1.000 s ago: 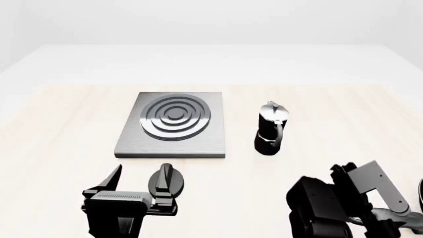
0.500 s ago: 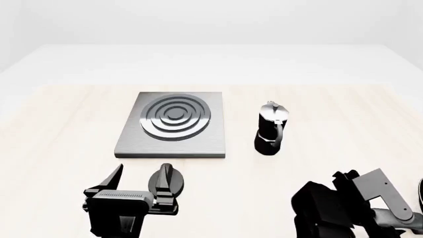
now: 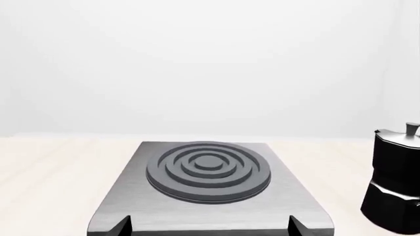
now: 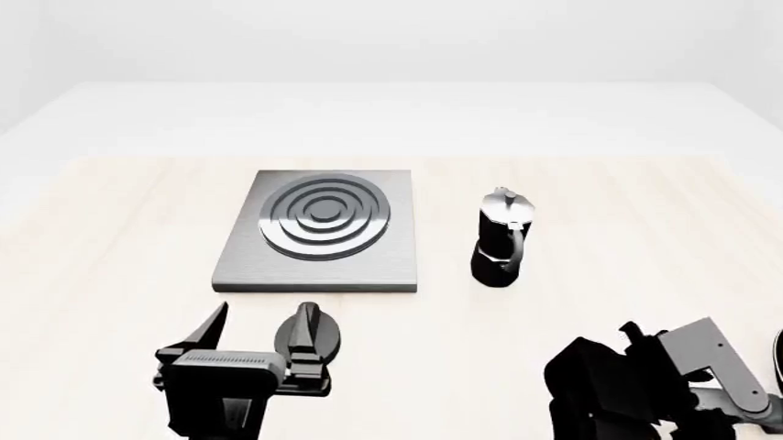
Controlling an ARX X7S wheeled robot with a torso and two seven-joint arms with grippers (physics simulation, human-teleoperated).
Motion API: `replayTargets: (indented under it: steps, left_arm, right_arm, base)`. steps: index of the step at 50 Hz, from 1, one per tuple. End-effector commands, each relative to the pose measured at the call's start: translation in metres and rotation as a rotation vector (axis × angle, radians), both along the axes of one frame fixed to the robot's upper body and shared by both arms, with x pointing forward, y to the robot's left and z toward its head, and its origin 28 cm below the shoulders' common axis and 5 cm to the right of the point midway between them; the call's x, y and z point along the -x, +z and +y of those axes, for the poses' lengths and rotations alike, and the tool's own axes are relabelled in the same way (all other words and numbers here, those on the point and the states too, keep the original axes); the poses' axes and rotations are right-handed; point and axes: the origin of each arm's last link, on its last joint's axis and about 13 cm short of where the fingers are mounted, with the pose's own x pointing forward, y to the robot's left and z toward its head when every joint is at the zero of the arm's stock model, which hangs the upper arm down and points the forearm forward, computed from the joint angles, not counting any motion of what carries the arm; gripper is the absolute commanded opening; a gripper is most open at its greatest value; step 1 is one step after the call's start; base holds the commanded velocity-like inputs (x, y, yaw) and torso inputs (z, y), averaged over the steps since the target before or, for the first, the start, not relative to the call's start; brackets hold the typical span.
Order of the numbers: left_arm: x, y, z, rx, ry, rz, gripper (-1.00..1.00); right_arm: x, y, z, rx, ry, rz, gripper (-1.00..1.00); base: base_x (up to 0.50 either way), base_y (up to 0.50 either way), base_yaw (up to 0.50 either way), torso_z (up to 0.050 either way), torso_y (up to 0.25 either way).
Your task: Put the frying pan on the stove.
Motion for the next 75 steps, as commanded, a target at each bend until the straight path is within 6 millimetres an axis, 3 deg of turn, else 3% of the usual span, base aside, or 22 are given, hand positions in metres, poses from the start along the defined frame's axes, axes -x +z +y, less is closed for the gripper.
replayTargets:
  steps: [1, 12, 24, 28, 46, 75]
  left_arm:
    - [-0.001, 0.002, 0.000, -0.002, -0.001, -0.003, 1.00]
    - [0.001, 0.004, 0.000, -0.001, -0.001, -0.006, 1.00]
    - [0.000, 0.001, -0.001, -0.006, -0.002, -0.004, 1.00]
    - [0.000, 0.003, 0.000, 0.000, 0.001, -0.008, 1.00]
    - [0.001, 0.003, -0.001, -0.006, -0.002, -0.014, 1.00]
    - [0.002, 0.005, -0.003, -0.021, -0.009, -0.023, 1.00]
  right_arm:
    - [0.001, -0.002, -0.002, 0.001, -0.003, 0.009, -1.00]
    - [0.004, -0.002, -0.005, 0.008, -0.005, 0.009, -1.00]
    - [0.010, 0.014, -0.003, 0.053, 0.005, -0.037, -1.00]
    - [0.013, 0.026, 0.003, 0.142, 0.044, -0.076, -1.00]
    - [0.028, 0.051, 0.018, 0.184, 0.150, -0.177, -1.00]
    - [0.037, 0.069, 0.025, 0.316, 0.434, -0.353, -1.00]
  base:
    - [0.00, 0.00, 0.00, 0.000, 0.000]
    - [0.00, 0.00, 0.00, 0.000, 0.000]
    - [0.00, 0.00, 0.00, 0.000, 0.000]
    - [0.00, 0.00, 0.00, 0.000, 0.000]
    - [0.00, 0.00, 0.00, 0.000, 0.001]
    - [0.00, 0.00, 0.00, 0.000, 0.001]
